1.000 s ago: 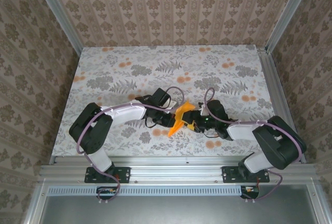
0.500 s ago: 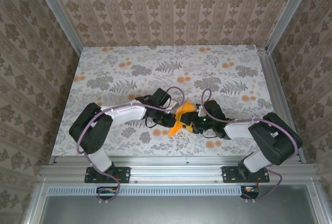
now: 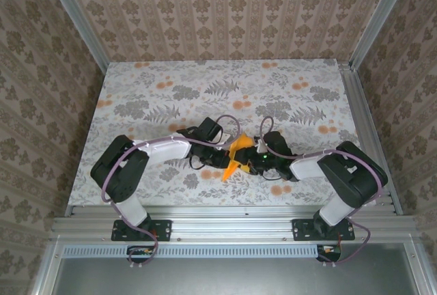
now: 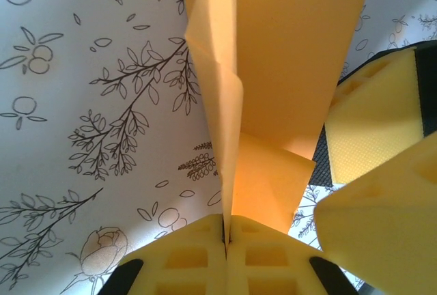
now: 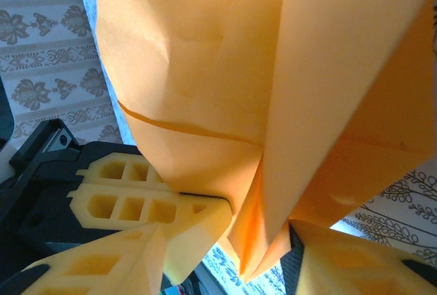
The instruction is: Fold a paper plane with a square sheet of paper (pick it up from the middle)
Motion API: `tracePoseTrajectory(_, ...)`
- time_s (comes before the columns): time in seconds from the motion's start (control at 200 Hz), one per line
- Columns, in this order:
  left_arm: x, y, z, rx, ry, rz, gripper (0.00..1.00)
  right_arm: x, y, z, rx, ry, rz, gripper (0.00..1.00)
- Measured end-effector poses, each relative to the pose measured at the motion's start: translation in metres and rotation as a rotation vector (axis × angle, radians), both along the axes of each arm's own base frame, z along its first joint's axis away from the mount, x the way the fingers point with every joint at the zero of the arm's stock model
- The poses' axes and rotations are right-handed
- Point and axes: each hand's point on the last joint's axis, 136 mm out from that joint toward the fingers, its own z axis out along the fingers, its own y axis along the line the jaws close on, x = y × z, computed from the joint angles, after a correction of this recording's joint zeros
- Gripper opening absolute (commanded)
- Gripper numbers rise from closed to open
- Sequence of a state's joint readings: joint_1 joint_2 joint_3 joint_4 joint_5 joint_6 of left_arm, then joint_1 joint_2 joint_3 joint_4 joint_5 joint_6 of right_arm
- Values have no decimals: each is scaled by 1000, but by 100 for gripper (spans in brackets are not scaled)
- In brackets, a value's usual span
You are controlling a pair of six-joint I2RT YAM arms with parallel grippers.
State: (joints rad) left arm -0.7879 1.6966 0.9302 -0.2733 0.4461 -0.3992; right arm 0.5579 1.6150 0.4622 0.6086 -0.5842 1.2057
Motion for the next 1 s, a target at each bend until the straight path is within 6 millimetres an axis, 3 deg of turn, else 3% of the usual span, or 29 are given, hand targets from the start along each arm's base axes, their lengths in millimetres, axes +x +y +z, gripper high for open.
tracePoseTrajectory(0.38, 1, -2, 4, -116, 66, 69, 4, -2, 4, -9, -6, 17, 10, 35)
tracePoseTrajectory(0.665, 3, -5, 12, -184, 92, 93, 6, -2, 5, -8, -4, 13, 12, 18)
tracePoseTrajectory(1.0, 6, -5, 20, -209, 90, 101, 30, -2, 3, -7, -66, -8, 46, 6)
